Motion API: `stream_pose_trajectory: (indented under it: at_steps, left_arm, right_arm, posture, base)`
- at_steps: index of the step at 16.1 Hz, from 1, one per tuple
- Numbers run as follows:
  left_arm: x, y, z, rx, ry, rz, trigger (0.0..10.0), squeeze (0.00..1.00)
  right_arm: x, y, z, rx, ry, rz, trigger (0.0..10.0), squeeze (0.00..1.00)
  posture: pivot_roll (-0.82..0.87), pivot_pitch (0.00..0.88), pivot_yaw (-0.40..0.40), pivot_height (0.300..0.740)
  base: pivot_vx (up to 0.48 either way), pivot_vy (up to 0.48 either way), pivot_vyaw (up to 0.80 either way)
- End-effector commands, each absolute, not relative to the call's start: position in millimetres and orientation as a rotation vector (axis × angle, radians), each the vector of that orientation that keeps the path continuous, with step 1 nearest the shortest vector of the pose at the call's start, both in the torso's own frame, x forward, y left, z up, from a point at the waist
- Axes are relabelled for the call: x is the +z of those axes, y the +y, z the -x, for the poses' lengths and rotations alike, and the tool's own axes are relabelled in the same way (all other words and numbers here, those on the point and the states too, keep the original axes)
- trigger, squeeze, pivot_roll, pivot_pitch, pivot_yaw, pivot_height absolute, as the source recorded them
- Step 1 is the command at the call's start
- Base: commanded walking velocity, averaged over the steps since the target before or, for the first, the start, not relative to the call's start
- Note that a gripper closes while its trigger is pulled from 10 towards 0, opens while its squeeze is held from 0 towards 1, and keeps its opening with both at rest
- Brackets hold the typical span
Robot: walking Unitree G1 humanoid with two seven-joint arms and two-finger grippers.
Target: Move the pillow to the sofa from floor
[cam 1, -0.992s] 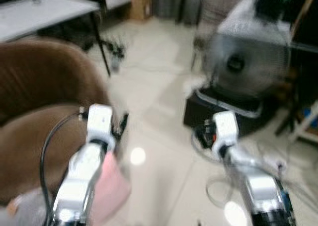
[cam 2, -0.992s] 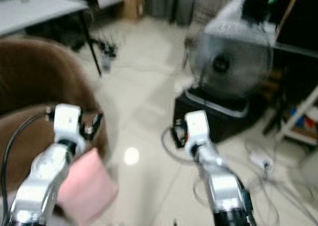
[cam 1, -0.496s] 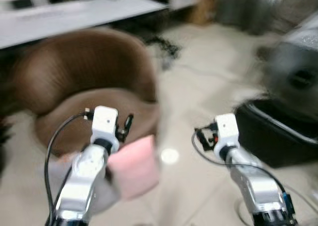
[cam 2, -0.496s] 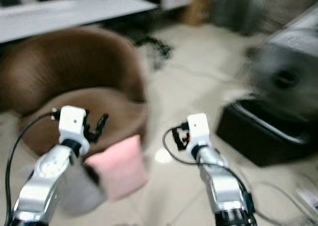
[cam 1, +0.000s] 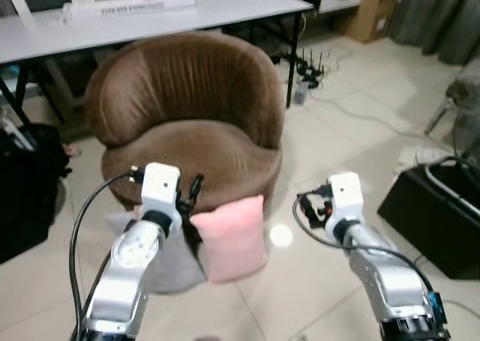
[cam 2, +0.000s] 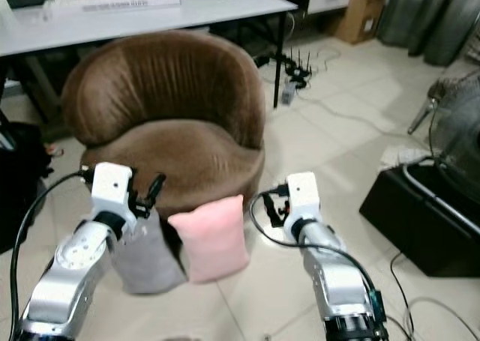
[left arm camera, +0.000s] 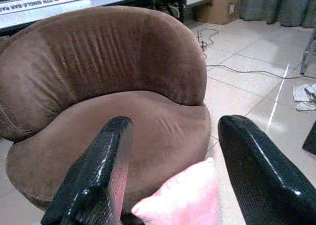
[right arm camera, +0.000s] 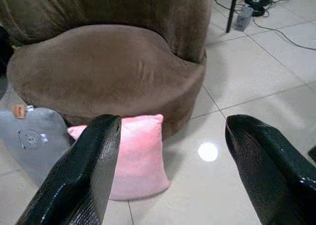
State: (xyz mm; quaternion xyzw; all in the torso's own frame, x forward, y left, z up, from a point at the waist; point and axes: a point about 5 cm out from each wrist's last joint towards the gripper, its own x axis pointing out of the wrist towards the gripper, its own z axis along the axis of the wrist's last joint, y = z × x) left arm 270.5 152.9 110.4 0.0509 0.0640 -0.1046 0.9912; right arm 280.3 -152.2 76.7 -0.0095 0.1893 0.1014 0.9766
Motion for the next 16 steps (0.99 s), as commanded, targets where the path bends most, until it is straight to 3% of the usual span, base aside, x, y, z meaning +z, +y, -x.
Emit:
stream_pose_trajectory:
  at_steps: [1, 10, 16]
  left_arm:
    - [113.8, 153.9, -271.6, -0.214, 0.122, -0.115, 10.0, 0.0]
    - [113.5, 152.8, -272.3, -0.218, 0.125, -0.118, 10.0, 0.0]
    - [112.7, 156.5, -275.3, -0.186, 0.122, -0.154, 10.0, 0.0]
  right_arm:
    - [76.7, -153.4, -281.1, 0.196, 0.392, 0.009, 10.0, 0.0]
    - [77.3, -154.7, -281.6, 0.187, 0.399, 0.02, 10.0, 0.0]
    - [77.6, -155.0, -282.6, 0.183, 0.402, 0.02, 10.0, 0.0]
  posture:
    - [0.05, 0.0, 0.02, 0.74]
    - [0.05, 0.0, 0.017, 0.74]
    - [0.05, 0.0, 0.016, 0.74]
  base:
    - [-0.255, 0.0, 0.0]
    - [-0.261, 0.0, 0.0]
    - [0.0, 0.0, 0.0]
